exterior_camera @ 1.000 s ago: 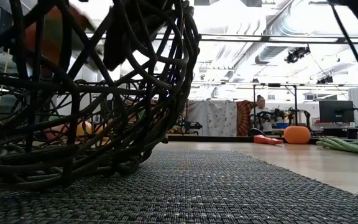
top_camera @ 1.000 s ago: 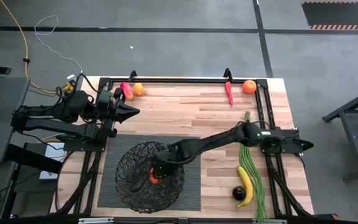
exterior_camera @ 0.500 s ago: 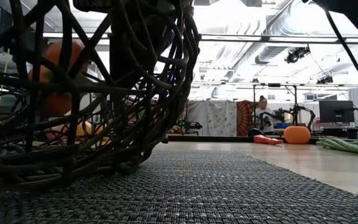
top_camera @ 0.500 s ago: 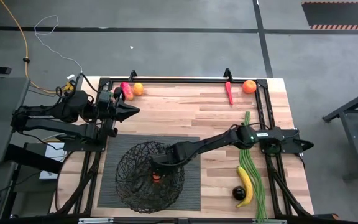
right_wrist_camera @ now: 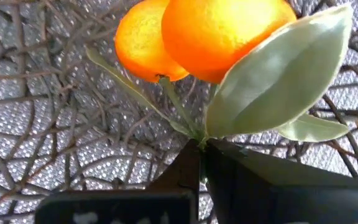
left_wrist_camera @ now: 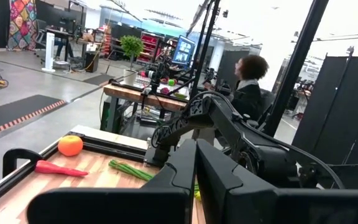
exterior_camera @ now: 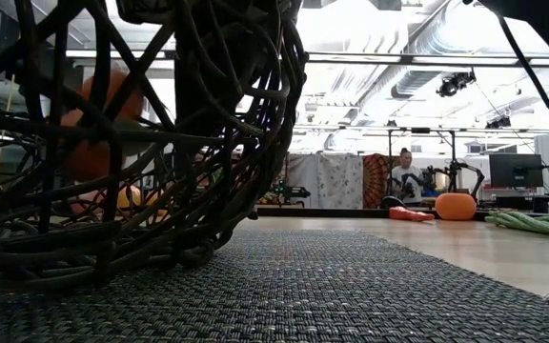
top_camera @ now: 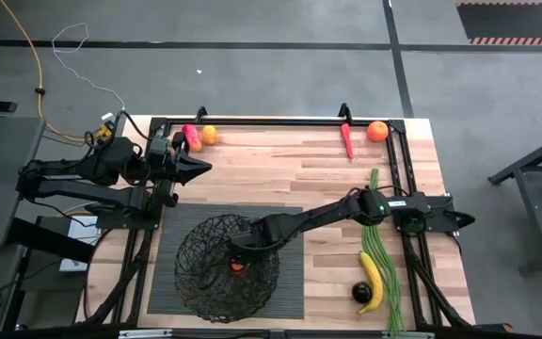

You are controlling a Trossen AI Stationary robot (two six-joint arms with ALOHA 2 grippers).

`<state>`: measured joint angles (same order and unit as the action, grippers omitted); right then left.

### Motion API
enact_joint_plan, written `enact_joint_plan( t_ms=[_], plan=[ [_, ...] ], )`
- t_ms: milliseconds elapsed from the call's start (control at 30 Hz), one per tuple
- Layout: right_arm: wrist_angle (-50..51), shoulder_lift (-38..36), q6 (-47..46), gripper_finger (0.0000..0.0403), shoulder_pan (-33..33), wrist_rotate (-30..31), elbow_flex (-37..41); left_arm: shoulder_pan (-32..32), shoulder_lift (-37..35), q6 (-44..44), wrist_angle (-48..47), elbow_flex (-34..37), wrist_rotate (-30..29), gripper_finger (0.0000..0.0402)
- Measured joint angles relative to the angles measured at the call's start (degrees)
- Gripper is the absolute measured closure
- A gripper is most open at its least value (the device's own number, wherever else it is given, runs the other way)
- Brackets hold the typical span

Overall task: Build produce basket
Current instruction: Put the tangerines into the black wire basket, then put the red mango into the black wire basket

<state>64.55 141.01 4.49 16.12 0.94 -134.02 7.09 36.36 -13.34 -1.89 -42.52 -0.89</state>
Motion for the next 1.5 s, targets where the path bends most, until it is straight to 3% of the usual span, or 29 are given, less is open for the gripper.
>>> enact_joint_plan(
  t_ms=[200,633,900,1200,1333,1500],
  plan=[
    [1.4,0.0,-1.6,0.0387,0.0,0.4,0.0,0.0,0.0,0.0,0.0,0.0,0.0,0.0398],
    [2.0,-0.1,-1.1,0.0278,0.0,2.6,-0.9,0.0,0.0,0.0,0.0,0.0,0.0,0.0398],
    [2.6,-3.1,0.4,0.0269,0.0,2.5,-0.9,0.0,0.0,0.0,0.0,0.0,0.0,0.0398],
    [8.8,-14.1,-0.9,0.0269,0.2,6.6,0.1,0.0,0.0,0.0,-0.3,0.0,-1.2,0.0398],
    [12.1,-21.7,-4.4,0.0269,0.2,9.4,9.2,0.0,0.0,0.0,-0.4,0.0,-2.0,0.0398],
    [-1.4,-38.0,-10.0,0.0269,0.1,10.0,35.9,0.0,0.0,0.0,-0.5,0.0,-2.1,0.0398]
  ],
)
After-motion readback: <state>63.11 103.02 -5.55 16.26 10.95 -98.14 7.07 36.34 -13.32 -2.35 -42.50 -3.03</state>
